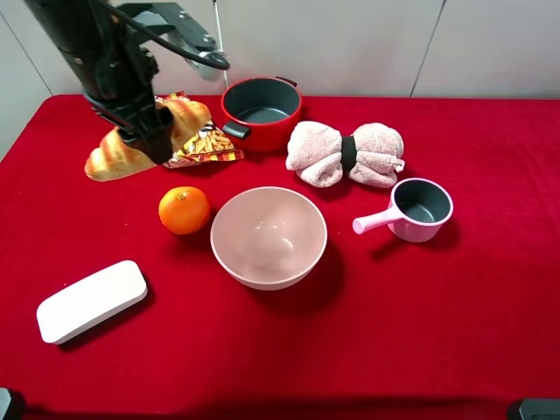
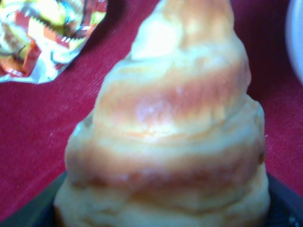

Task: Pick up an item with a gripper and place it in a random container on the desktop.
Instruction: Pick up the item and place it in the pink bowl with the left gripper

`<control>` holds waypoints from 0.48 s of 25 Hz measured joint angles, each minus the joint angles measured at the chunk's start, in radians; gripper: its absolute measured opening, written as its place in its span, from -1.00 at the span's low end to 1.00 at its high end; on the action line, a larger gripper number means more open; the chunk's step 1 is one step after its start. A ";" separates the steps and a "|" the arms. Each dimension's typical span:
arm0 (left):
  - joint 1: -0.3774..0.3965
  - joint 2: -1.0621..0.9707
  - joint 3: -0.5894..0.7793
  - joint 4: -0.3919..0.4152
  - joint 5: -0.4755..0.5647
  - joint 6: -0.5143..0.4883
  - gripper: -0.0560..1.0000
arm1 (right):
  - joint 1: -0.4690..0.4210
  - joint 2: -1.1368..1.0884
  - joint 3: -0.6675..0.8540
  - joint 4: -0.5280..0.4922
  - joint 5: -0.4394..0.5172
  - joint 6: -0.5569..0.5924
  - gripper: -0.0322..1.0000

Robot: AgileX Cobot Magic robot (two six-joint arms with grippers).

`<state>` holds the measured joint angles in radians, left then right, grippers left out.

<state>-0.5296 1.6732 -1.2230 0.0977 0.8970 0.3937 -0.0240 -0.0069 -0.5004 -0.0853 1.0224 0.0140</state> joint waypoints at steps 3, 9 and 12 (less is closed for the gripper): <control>-0.046 0.000 0.000 0.000 -0.029 -0.019 0.36 | 0.000 0.000 0.000 0.000 0.000 0.000 0.40; -0.131 0.000 0.000 -0.002 -0.077 -0.061 0.36 | 0.000 0.000 0.000 0.000 0.000 0.000 0.40; -0.166 0.000 0.000 -0.002 -0.115 -0.076 0.36 | 0.000 0.000 0.000 0.000 0.000 0.000 0.40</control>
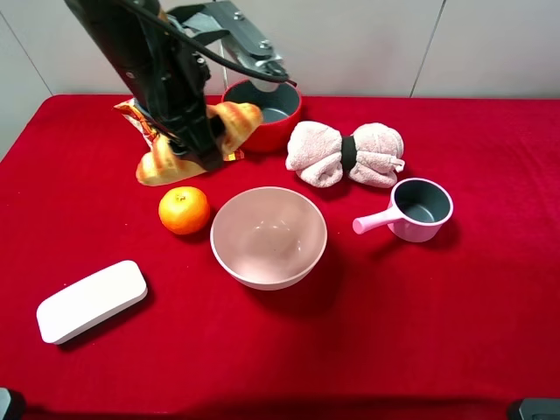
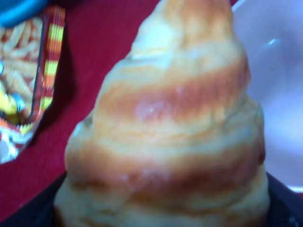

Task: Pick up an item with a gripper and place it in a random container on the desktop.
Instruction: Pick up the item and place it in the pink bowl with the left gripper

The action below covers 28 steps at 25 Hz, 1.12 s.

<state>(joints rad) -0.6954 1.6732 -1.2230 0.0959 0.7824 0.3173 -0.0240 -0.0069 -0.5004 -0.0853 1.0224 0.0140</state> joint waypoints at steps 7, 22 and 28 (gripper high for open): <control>-0.071 0.008 -0.001 0.000 -0.079 -0.031 0.36 | 0.000 0.000 0.000 0.000 0.000 0.000 0.40; -0.202 0.117 -0.002 -0.003 -0.232 -0.089 0.36 | 0.000 0.000 0.000 0.000 0.000 0.000 0.40; -0.208 0.148 -0.002 -0.034 -0.230 -0.126 0.36 | 0.000 0.000 0.000 0.000 0.000 0.000 0.40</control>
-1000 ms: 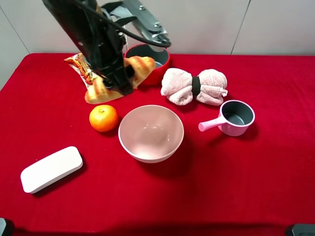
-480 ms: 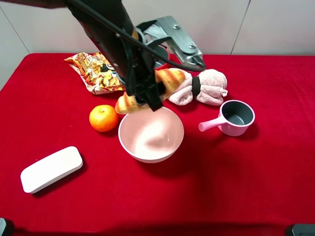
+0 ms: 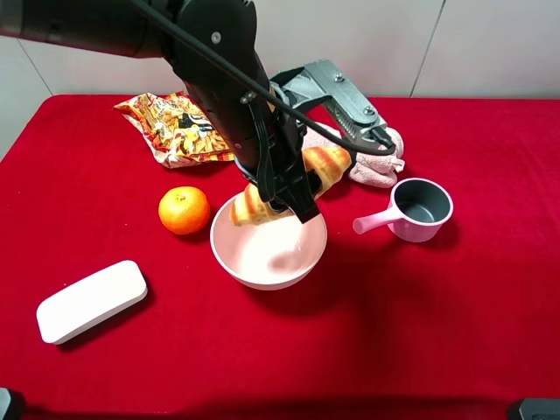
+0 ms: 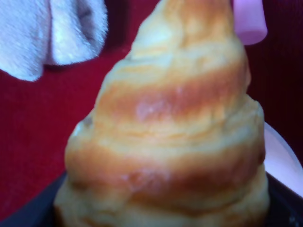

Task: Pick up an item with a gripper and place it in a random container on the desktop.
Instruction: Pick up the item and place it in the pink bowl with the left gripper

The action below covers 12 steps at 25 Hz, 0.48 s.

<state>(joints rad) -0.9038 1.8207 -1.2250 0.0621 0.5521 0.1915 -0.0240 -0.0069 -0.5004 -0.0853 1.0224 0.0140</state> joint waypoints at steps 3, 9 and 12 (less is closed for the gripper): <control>0.000 0.008 0.000 -0.012 0.003 -0.006 0.36 | 0.000 0.000 0.000 0.000 0.000 0.000 0.40; 0.000 0.032 0.000 -0.018 0.042 -0.008 0.36 | 0.000 0.000 0.000 0.000 0.000 0.000 0.40; -0.001 0.032 0.000 -0.018 0.055 -0.009 0.36 | 0.000 0.000 0.000 0.000 0.000 0.000 0.40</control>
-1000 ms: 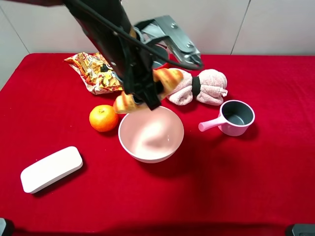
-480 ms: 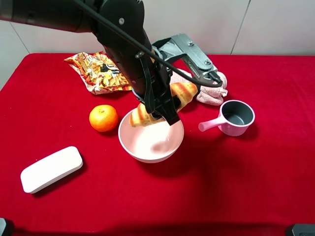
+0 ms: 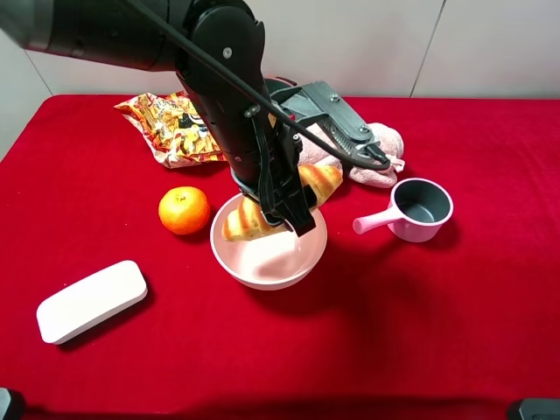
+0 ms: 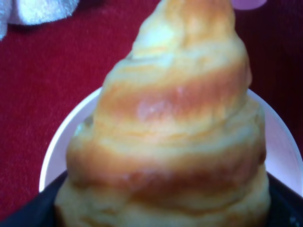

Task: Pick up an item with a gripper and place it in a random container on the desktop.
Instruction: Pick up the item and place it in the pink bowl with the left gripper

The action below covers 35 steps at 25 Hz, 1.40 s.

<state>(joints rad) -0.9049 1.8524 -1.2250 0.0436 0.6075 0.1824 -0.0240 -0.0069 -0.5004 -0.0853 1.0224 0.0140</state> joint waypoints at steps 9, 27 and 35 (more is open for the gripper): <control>0.000 0.000 0.000 -0.029 0.076 -0.015 0.36 | 0.000 0.000 0.000 0.000 0.000 0.000 0.40; 0.000 0.000 0.000 -0.031 0.086 -0.022 0.50 | 0.000 0.000 0.000 0.000 0.000 0.000 0.40; 0.000 0.000 0.000 -0.032 0.070 -0.022 0.81 | 0.000 0.000 0.000 0.000 0.000 0.000 0.40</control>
<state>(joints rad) -0.9049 1.8524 -1.2250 0.0121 0.6772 0.1609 -0.0240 -0.0069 -0.5004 -0.0853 1.0224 0.0140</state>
